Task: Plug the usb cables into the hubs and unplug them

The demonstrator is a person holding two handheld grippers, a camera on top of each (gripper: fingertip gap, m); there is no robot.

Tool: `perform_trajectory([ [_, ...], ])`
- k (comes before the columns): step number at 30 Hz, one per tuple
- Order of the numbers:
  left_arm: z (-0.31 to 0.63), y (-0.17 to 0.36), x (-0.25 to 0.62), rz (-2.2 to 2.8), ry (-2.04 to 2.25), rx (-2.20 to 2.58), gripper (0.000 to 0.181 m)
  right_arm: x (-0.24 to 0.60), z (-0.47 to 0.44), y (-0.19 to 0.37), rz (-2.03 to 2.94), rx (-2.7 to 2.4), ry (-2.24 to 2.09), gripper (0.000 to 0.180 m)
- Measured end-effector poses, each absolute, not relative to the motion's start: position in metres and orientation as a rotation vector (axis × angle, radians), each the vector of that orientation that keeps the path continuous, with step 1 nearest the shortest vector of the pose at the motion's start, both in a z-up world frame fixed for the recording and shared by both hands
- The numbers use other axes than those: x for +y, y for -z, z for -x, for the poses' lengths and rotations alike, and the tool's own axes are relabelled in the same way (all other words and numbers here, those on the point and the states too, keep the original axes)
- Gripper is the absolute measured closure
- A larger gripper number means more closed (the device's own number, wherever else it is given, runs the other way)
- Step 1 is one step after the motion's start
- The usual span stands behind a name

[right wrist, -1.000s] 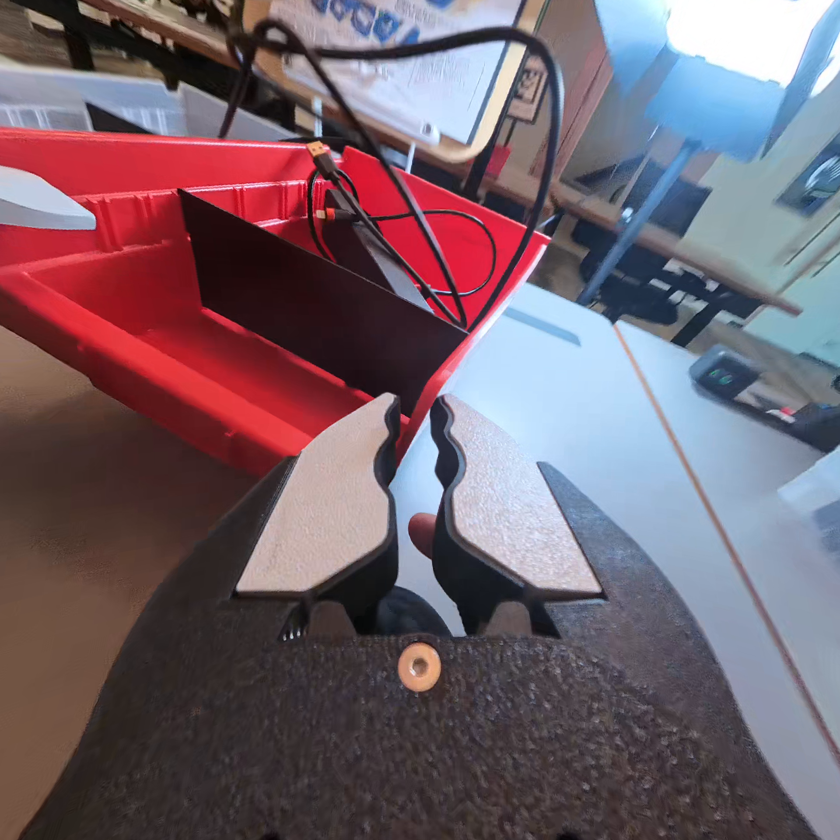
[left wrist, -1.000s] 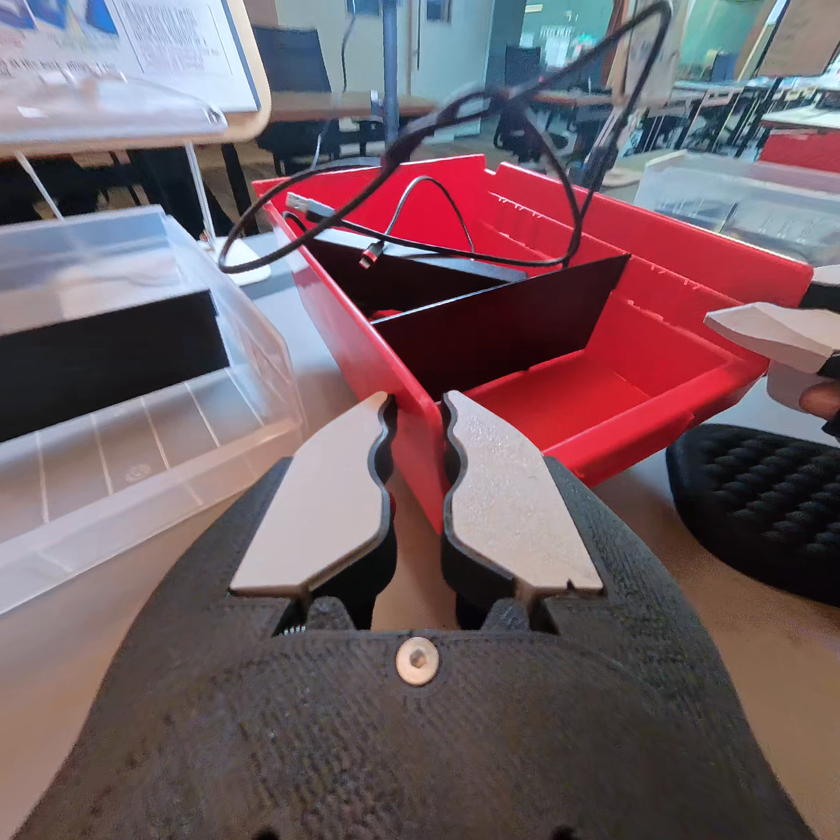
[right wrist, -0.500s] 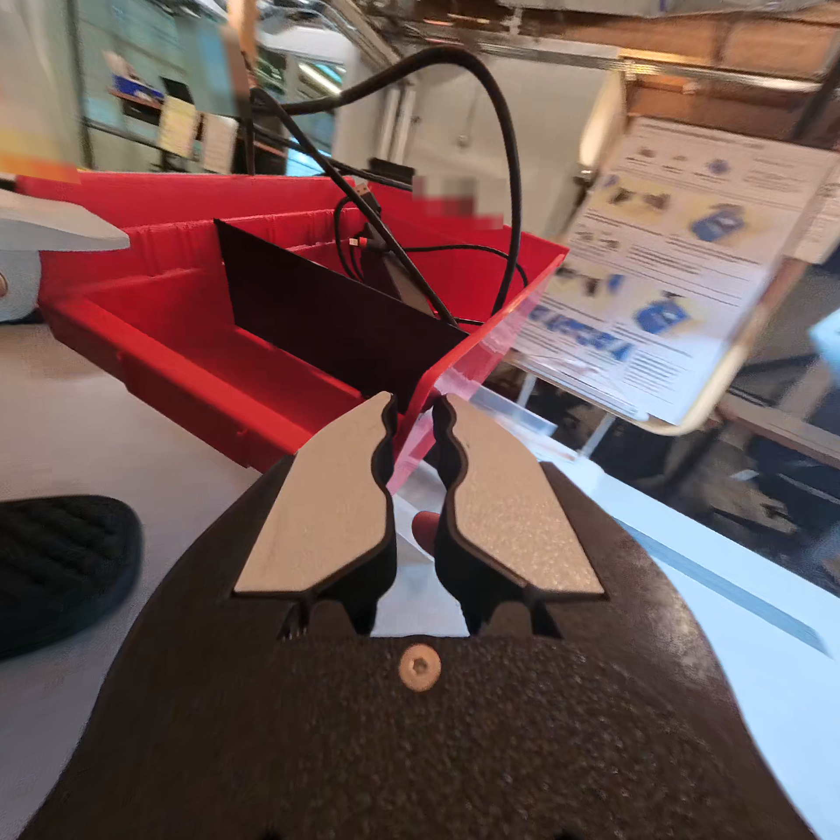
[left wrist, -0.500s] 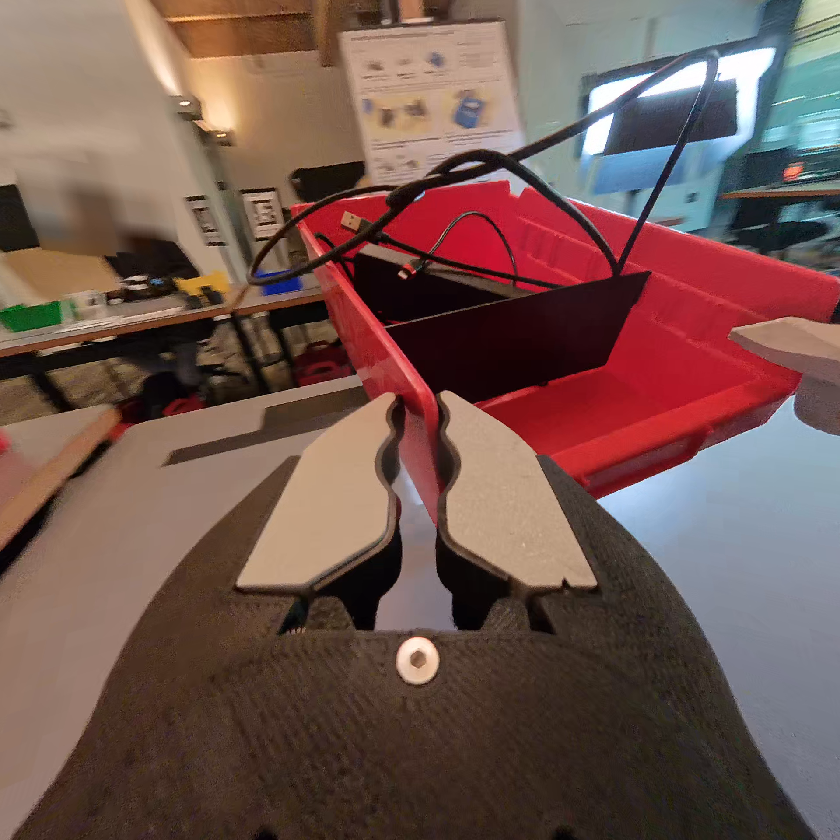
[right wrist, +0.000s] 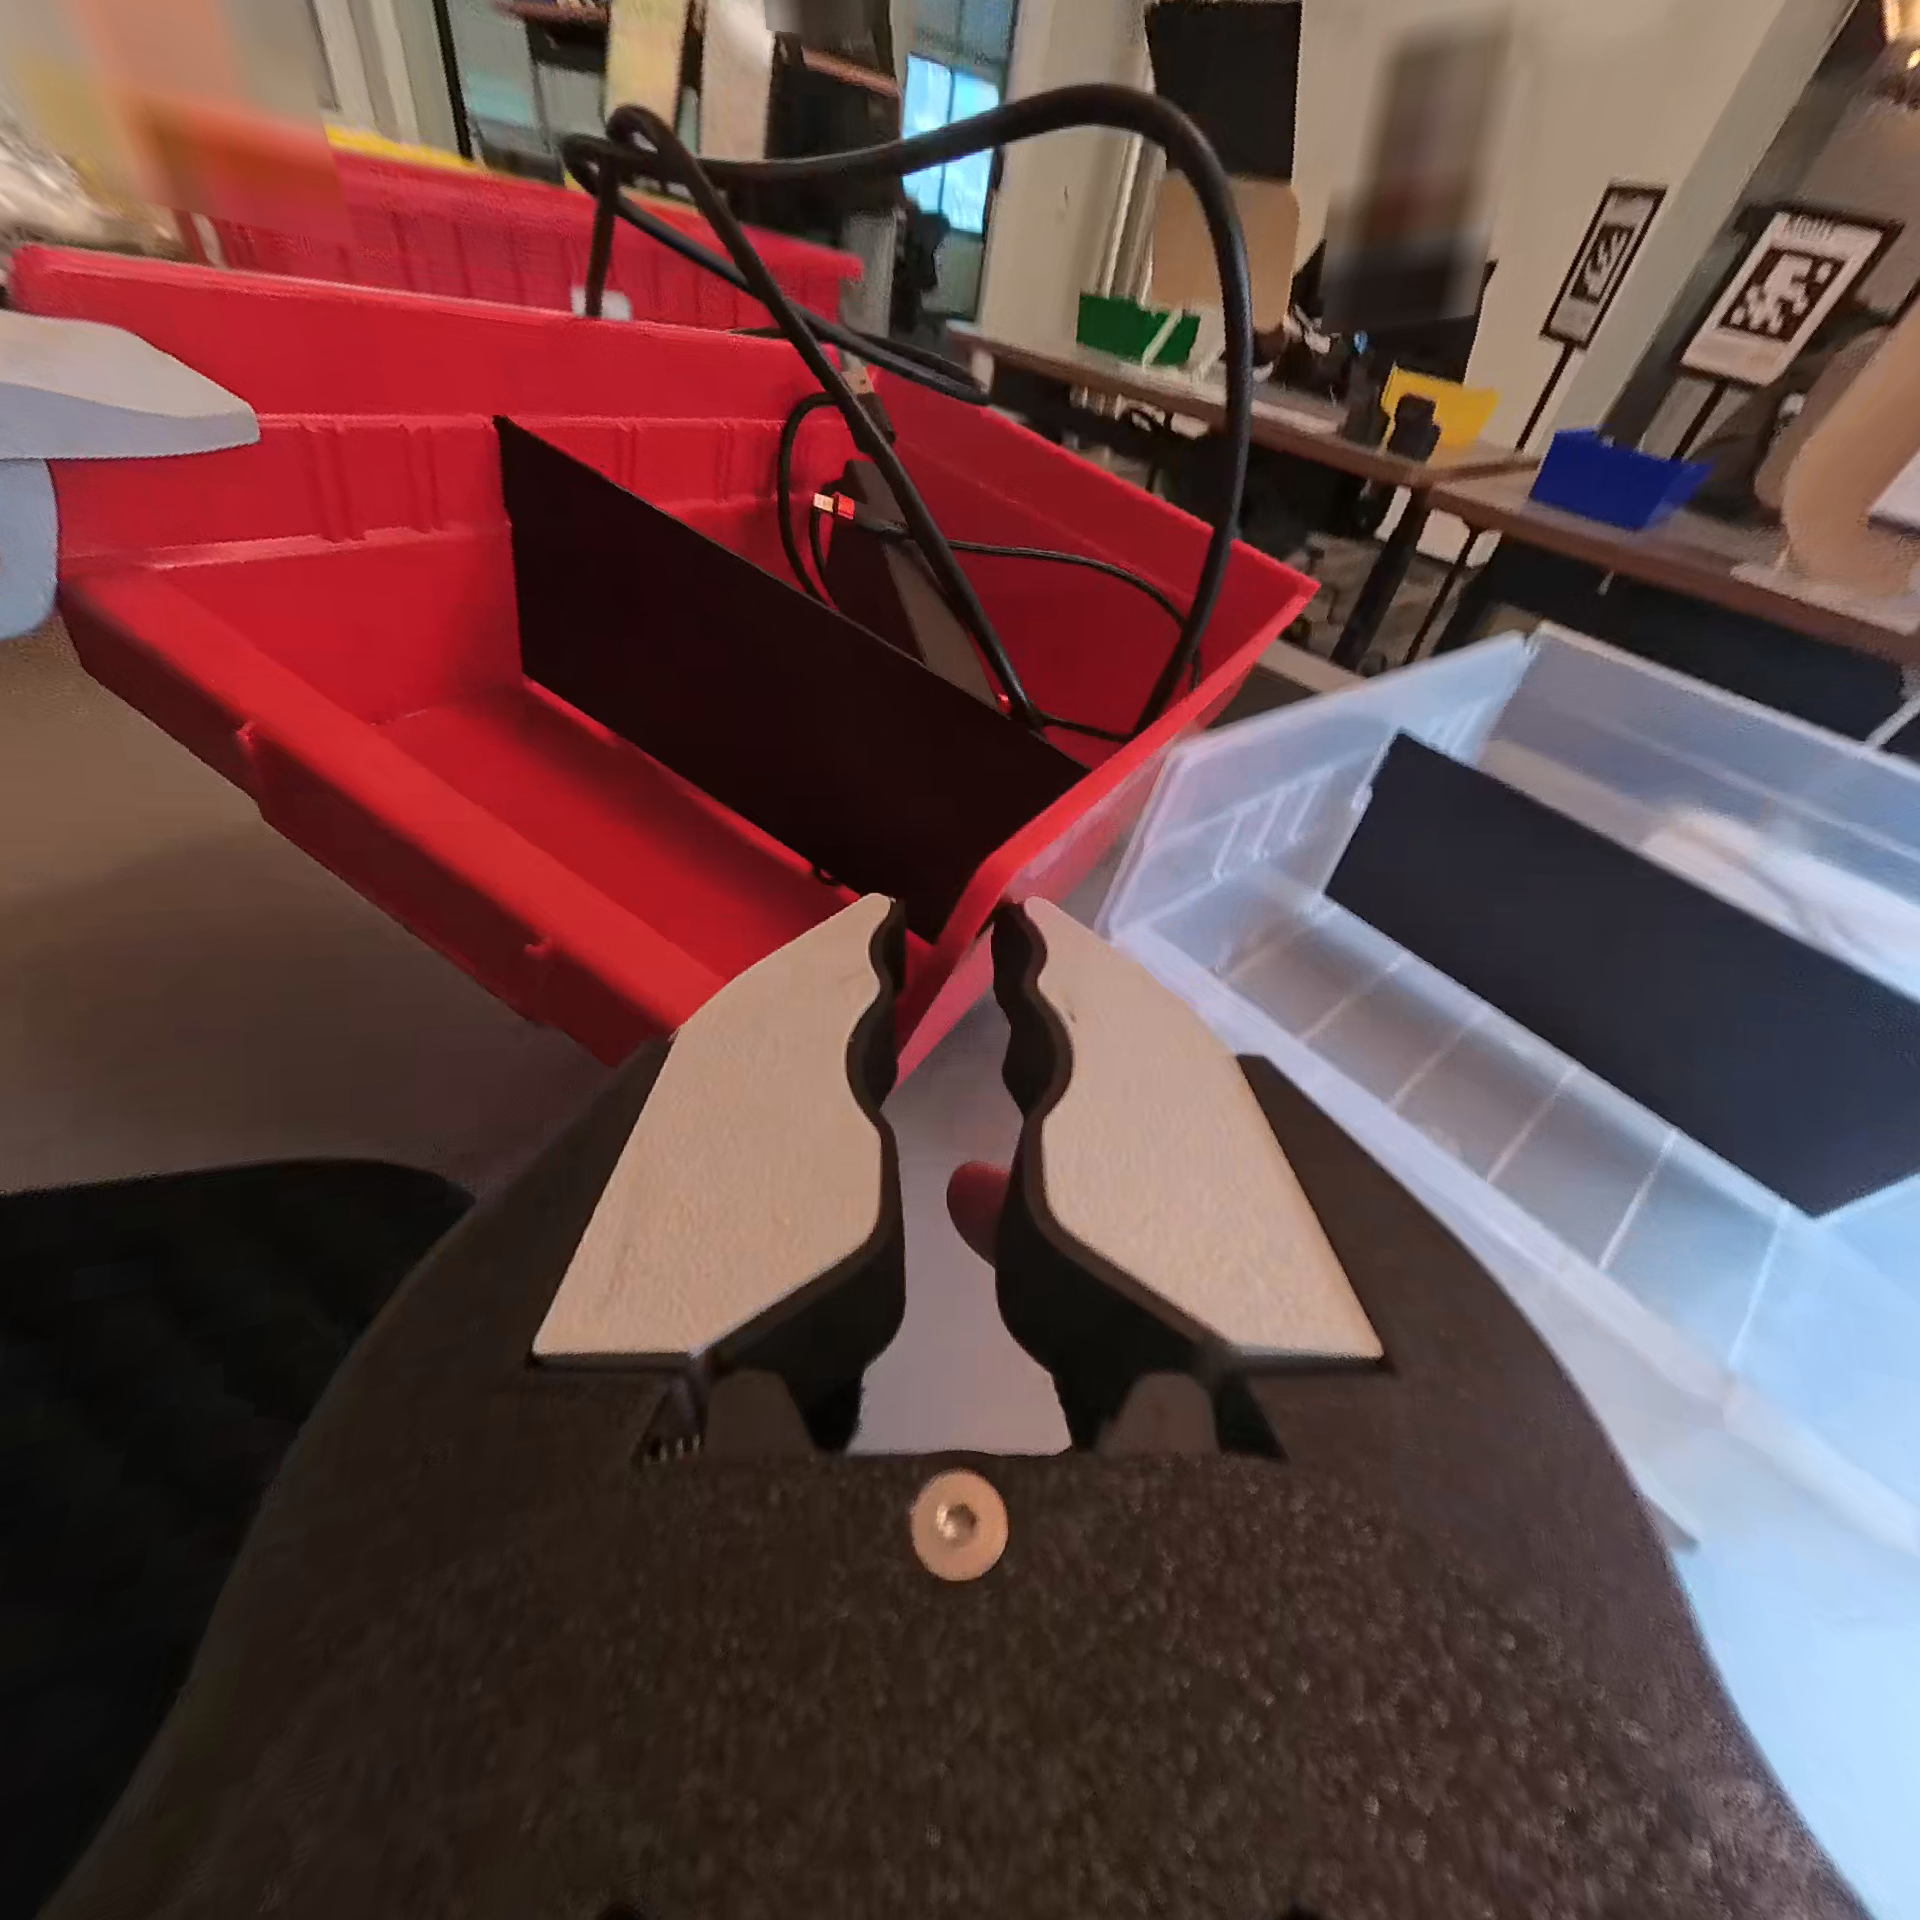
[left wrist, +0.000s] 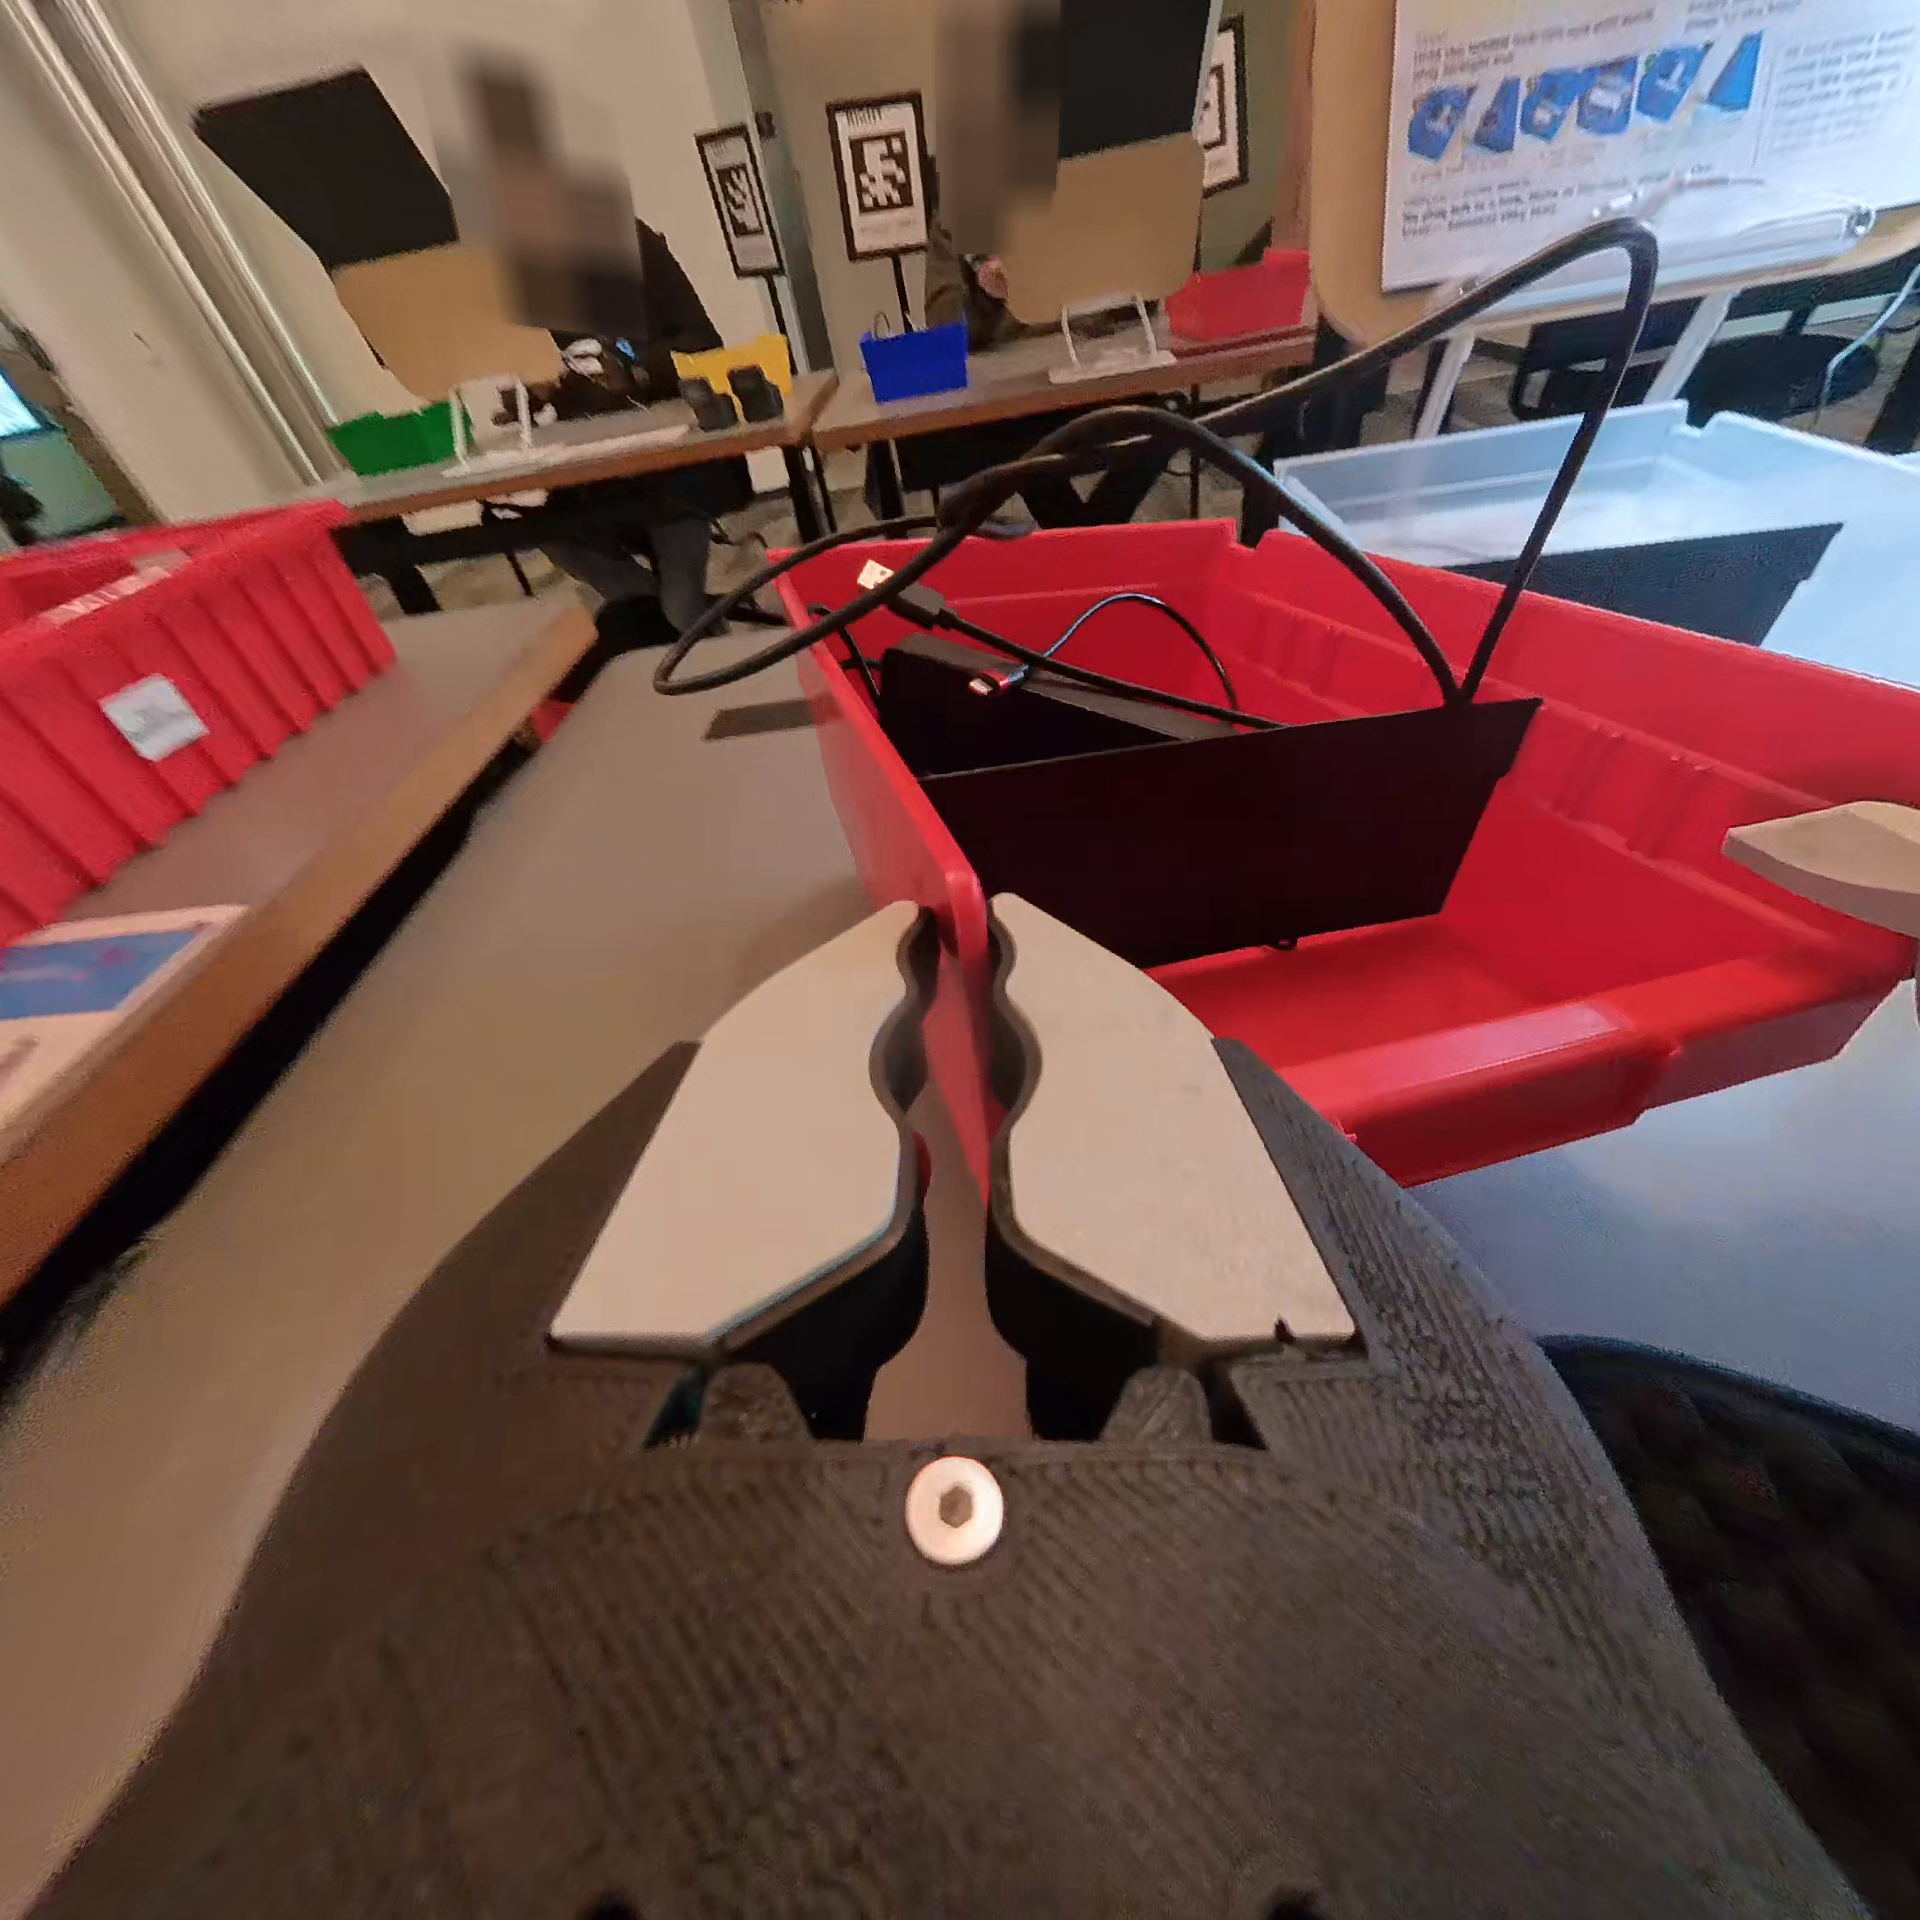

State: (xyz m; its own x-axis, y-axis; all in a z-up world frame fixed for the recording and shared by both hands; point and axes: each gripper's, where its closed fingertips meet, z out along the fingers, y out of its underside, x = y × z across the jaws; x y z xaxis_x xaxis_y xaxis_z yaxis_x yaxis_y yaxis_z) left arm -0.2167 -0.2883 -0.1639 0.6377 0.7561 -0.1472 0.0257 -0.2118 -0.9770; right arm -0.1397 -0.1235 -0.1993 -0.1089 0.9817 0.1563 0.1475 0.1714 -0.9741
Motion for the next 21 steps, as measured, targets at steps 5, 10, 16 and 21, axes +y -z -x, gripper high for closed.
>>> perform_trajectory([
  [5,0.225,0.205,-0.264,1.75,-0.63,-0.647,0.164,-0.106,0.13,0.226,1.188,-1.643,-1.047,0.157],
  [10,0.21,0.177,-0.269,1.807,-0.598,-0.486,0.142,-0.076,0.094,0.221,1.017,-1.996,-1.039,0.138],
  [16,0.141,0.208,-0.205,2.296,-0.338,0.108,0.13,0.015,0.118,0.255,0.855,-2.349,-0.399,0.11],
  [21,0.135,0.275,-0.177,2.616,-0.196,0.391,0.126,0.027,0.15,0.294,0.762,-2.527,-0.18,0.136],
])
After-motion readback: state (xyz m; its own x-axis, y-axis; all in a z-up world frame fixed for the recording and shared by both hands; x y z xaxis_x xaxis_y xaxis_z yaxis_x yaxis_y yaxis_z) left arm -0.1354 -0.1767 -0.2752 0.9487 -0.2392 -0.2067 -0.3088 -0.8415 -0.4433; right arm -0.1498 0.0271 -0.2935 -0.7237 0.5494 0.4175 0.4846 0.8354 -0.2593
